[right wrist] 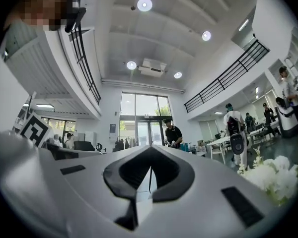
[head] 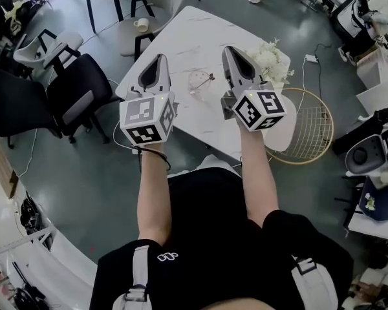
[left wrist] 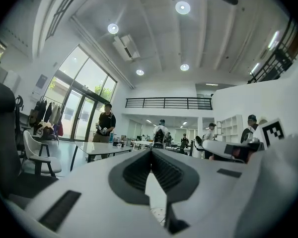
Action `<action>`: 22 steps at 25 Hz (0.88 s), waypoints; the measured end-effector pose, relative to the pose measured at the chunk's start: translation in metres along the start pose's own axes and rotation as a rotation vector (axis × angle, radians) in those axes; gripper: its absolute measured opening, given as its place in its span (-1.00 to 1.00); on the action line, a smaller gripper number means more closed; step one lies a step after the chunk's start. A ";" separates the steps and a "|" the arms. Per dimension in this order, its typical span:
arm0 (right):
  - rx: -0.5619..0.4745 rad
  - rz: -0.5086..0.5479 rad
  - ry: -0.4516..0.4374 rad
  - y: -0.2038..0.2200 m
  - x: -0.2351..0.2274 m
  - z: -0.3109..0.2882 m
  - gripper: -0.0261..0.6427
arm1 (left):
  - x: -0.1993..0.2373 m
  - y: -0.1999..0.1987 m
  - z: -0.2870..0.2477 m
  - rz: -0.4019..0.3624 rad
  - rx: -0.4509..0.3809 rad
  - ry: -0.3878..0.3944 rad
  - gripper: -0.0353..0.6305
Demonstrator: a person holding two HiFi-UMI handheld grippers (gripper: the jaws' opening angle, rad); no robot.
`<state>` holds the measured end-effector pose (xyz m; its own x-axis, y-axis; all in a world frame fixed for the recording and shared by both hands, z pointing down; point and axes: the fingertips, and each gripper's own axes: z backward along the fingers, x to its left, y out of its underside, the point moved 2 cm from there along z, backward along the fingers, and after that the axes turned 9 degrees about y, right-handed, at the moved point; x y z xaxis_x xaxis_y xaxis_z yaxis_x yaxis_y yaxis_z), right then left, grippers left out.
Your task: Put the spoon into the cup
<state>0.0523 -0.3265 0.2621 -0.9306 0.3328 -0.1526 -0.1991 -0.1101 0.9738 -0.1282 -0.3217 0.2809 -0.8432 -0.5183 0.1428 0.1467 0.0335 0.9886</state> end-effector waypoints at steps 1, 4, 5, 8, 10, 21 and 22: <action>-0.008 0.000 -0.014 -0.002 0.002 -0.001 -0.90 | 0.000 -0.001 -0.002 0.000 -0.004 0.003 -0.85; -0.002 0.012 -0.019 0.000 0.003 -0.005 -0.90 | 0.001 0.000 -0.004 0.004 -0.009 0.009 -0.85; 0.005 0.014 -0.014 0.002 0.002 -0.006 -0.90 | 0.001 0.000 -0.004 0.005 -0.010 0.010 -0.85; 0.033 0.028 0.003 0.008 0.001 -0.007 -0.90 | 0.000 -0.001 -0.006 0.006 -0.014 0.016 -0.85; 0.053 0.047 0.014 0.012 0.000 -0.010 -0.90 | 0.001 -0.001 -0.008 0.007 -0.013 0.020 -0.85; 0.094 0.082 0.024 0.019 -0.006 -0.014 -0.90 | -0.001 0.004 -0.016 0.008 0.001 0.033 -0.85; 0.098 0.083 0.025 0.021 -0.006 -0.014 -0.90 | -0.001 0.005 -0.016 0.008 0.002 0.033 -0.85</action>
<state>0.0493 -0.3440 0.2813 -0.9502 0.3028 -0.0742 -0.0917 -0.0440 0.9948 -0.1186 -0.3348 0.2848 -0.8243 -0.5461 0.1491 0.1522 0.0398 0.9875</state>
